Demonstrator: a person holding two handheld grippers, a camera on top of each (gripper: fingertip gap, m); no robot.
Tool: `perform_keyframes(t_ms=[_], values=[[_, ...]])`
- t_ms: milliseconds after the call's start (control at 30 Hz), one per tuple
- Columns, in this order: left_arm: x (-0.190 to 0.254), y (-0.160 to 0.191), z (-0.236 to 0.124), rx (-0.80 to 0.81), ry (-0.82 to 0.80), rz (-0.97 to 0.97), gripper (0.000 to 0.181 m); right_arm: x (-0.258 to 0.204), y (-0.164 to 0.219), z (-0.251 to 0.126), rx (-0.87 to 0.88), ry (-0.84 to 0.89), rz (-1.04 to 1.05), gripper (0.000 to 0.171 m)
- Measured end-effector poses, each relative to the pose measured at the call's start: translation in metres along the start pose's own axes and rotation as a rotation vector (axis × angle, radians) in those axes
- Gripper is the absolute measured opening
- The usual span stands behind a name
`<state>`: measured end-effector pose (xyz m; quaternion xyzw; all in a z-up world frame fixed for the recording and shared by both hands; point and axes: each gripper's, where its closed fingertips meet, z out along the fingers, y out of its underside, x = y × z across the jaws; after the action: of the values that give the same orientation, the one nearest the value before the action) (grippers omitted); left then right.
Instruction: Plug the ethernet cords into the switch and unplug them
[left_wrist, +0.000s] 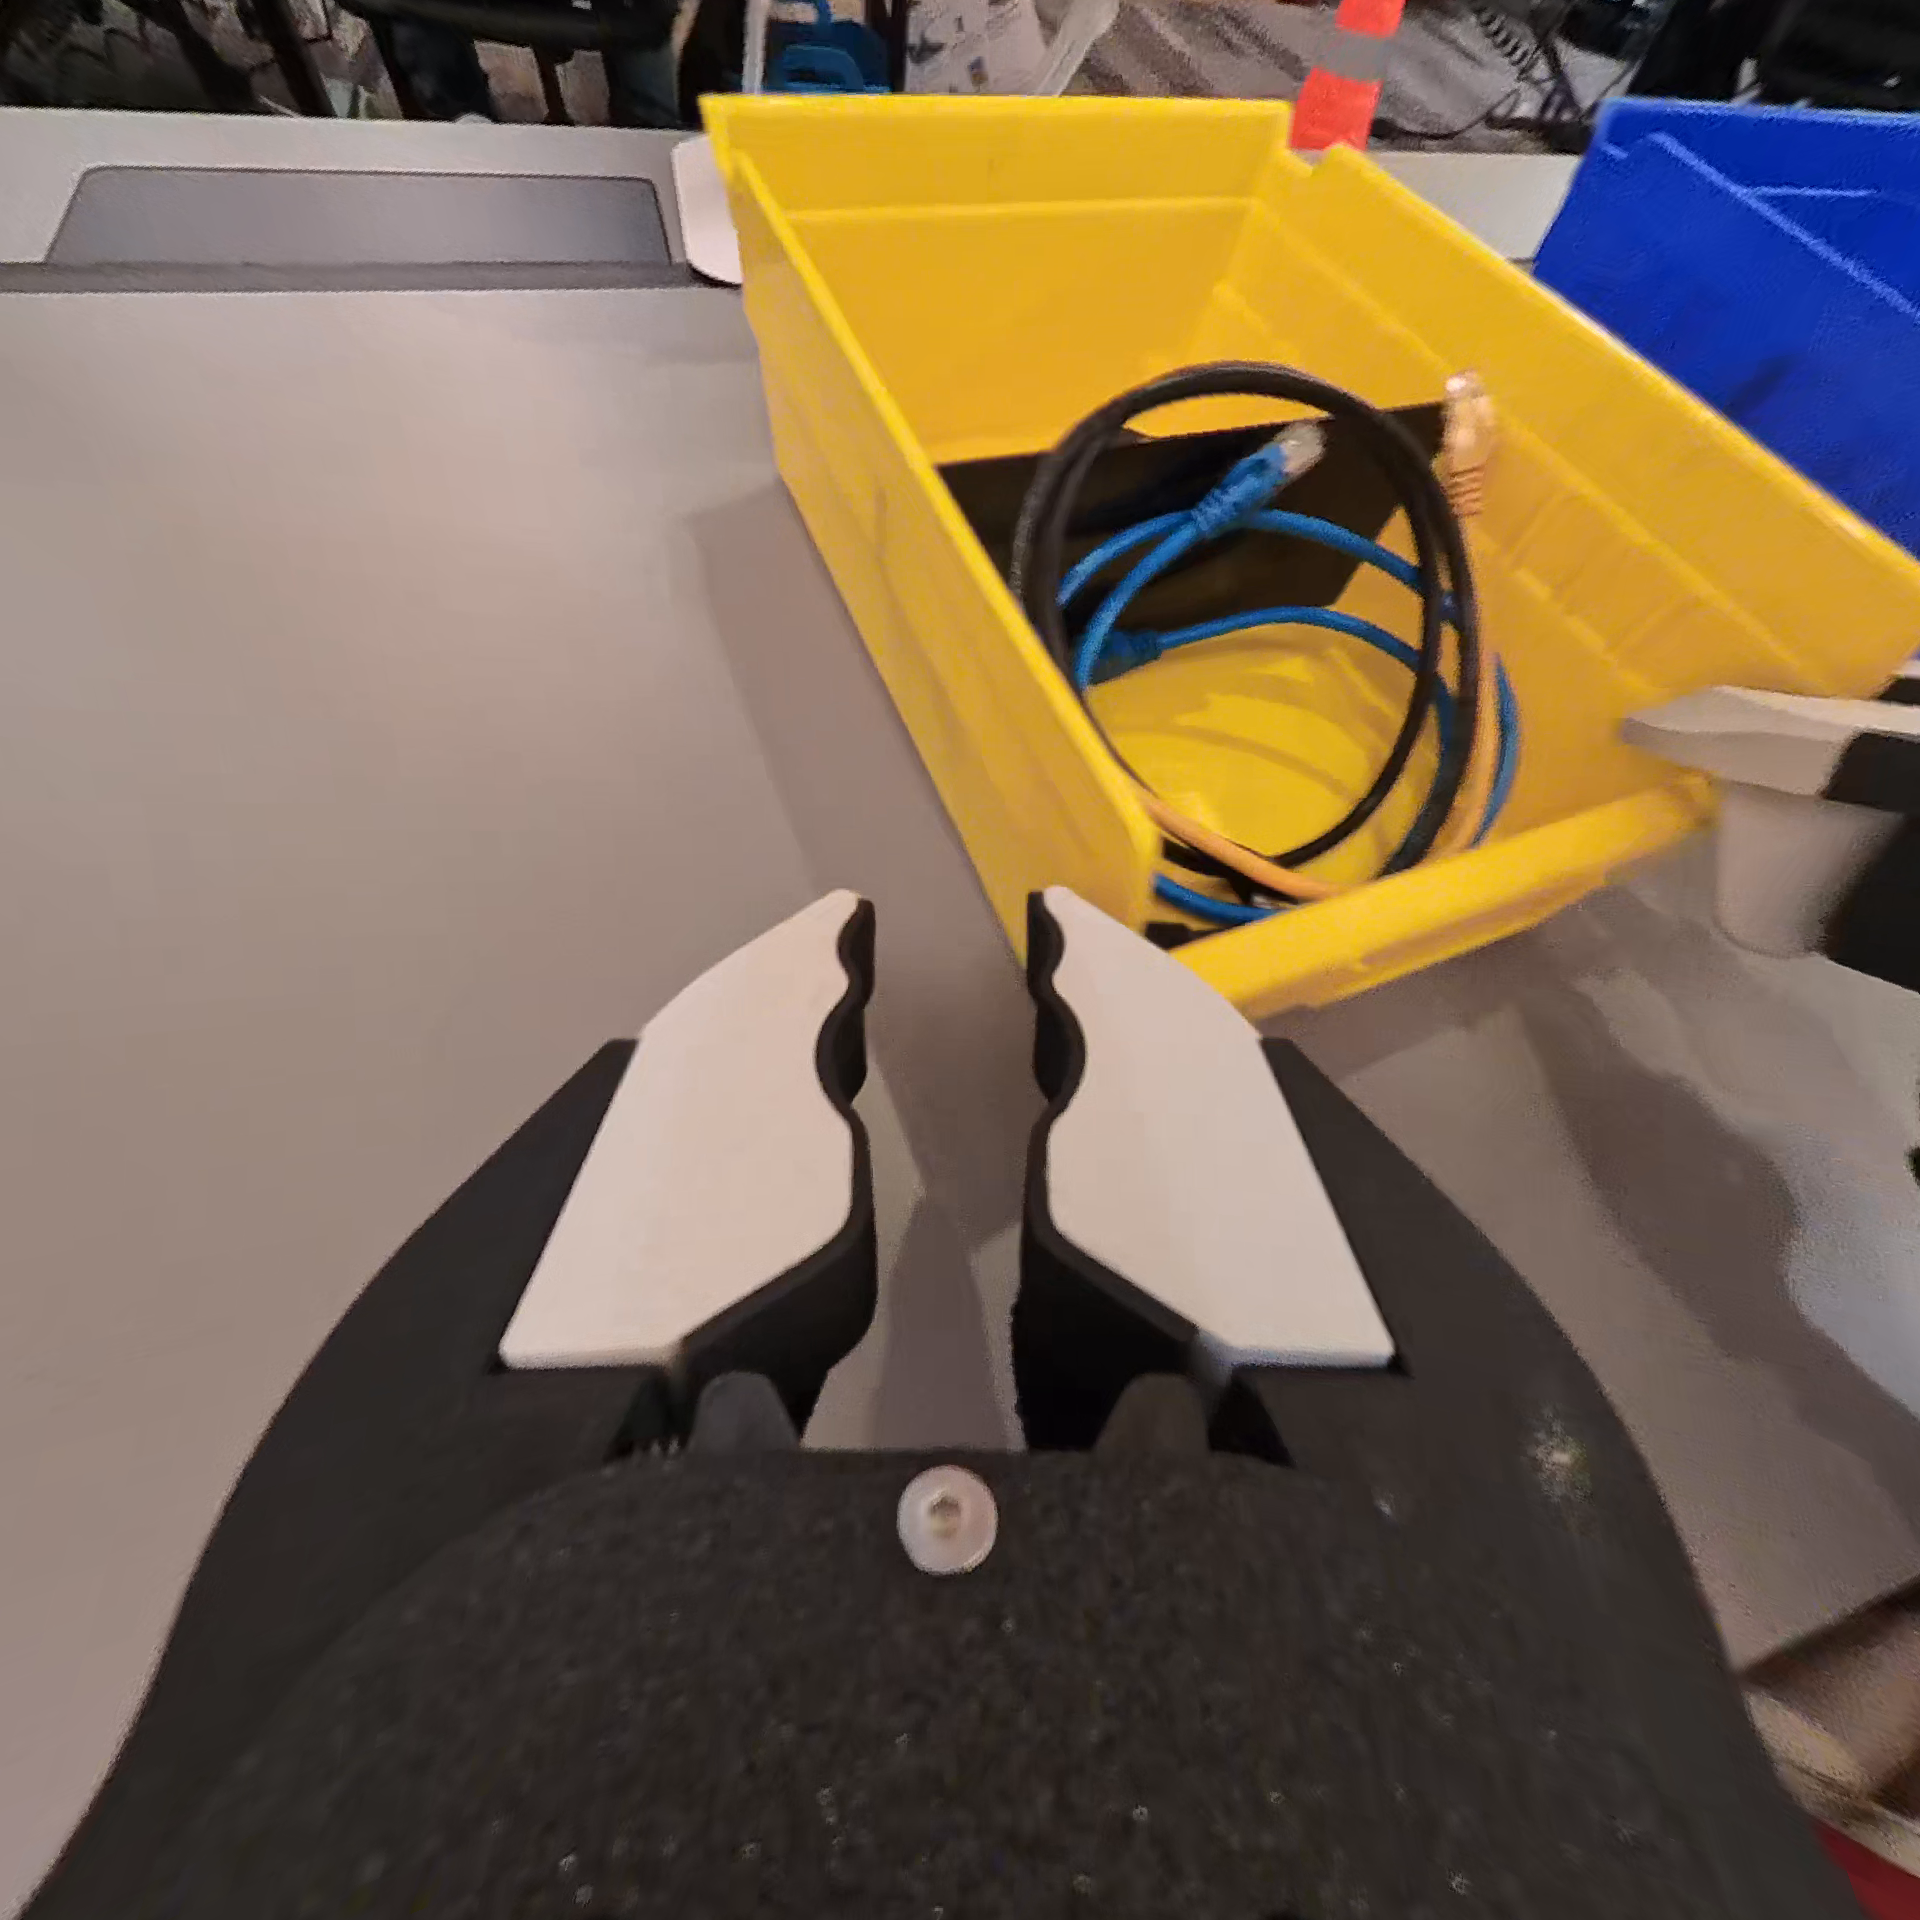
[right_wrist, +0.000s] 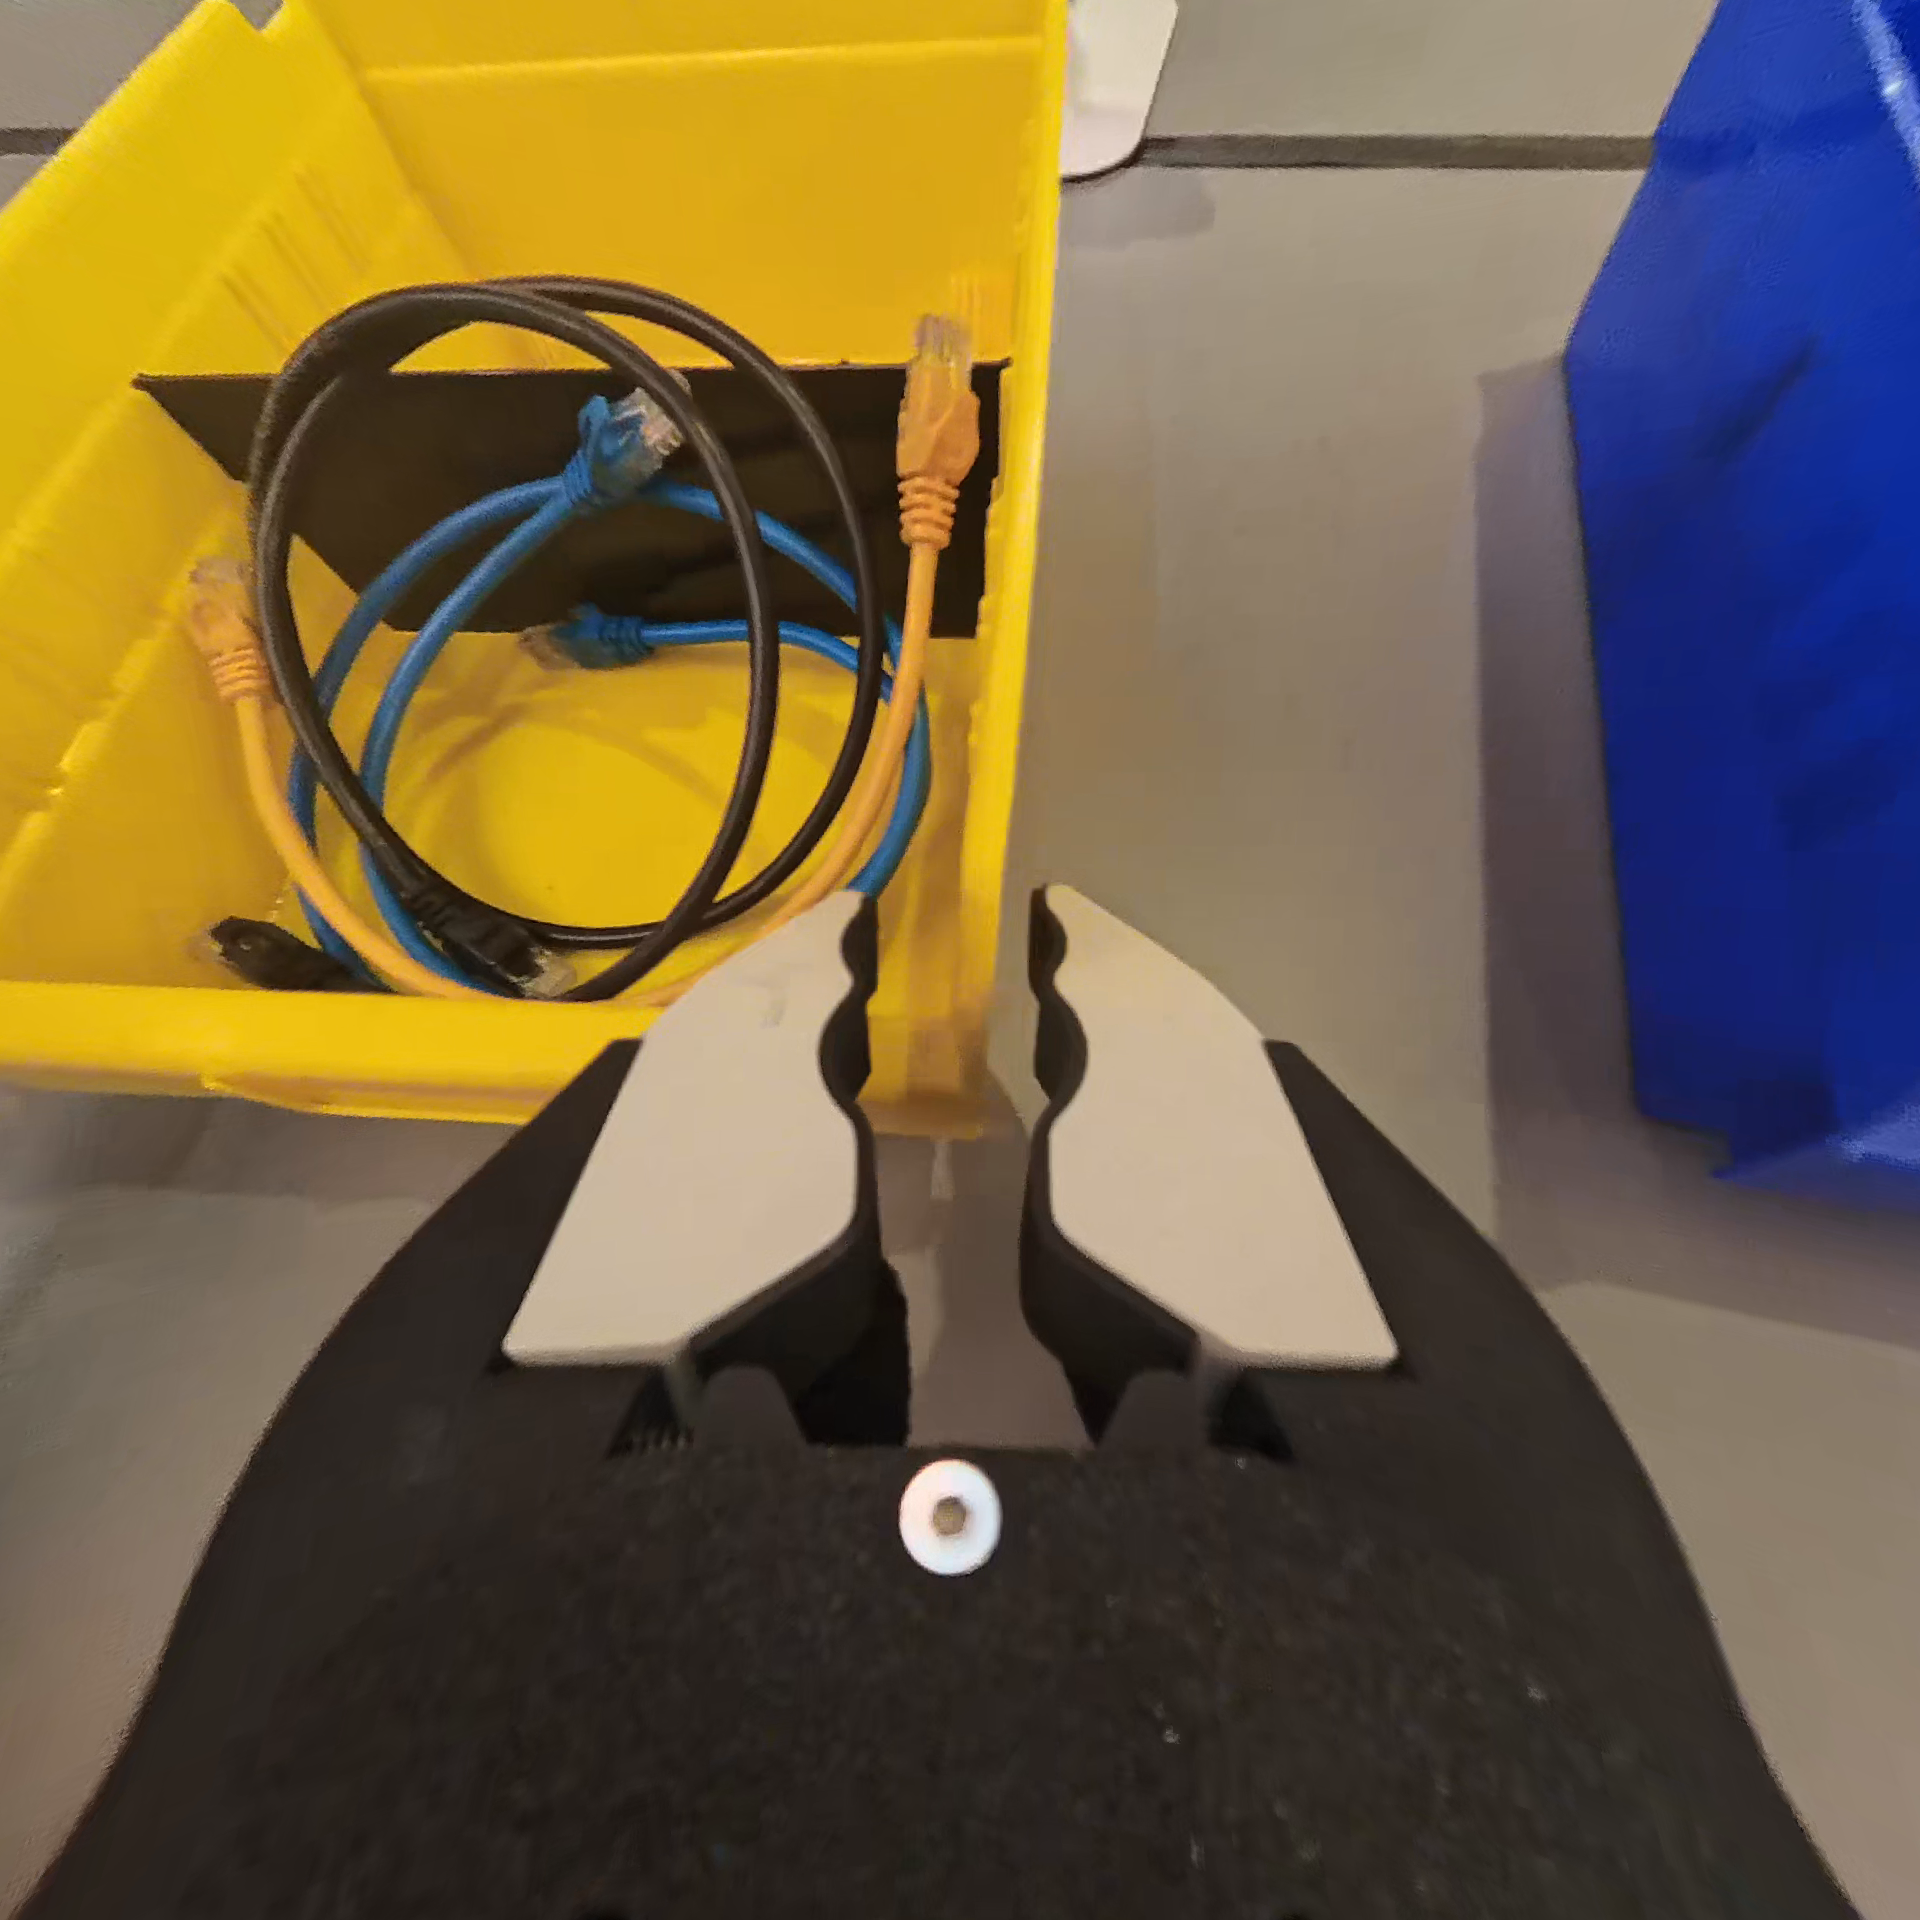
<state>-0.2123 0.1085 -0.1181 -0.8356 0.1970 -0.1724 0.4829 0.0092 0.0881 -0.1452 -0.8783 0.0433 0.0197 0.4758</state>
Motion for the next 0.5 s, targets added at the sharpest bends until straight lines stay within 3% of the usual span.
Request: perform_keyframes(t_ms=[100,233,333,500], values=[[0.014,0.000,0.002,0.041,-0.043,0.009,0.015,0.005,0.001,0.003,0.001,0.015,-0.012,0.026],[0.009,-0.002,0.018,-0.001,-0.112,0.025,0.026,0.012,0.000,0.008,-0.004,0.034,0.001,0.022],[0.011,0.001,0.001,-0.017,-0.061,-0.006,0.044,0.014,-0.009,0.005,0.005,0.017,0.007,0.022],[0.044,-0.006,-0.019,0.051,0.062,-0.092,0.042,0.001,-0.015,0.000,0.021,-0.067,0.006,0.023]])
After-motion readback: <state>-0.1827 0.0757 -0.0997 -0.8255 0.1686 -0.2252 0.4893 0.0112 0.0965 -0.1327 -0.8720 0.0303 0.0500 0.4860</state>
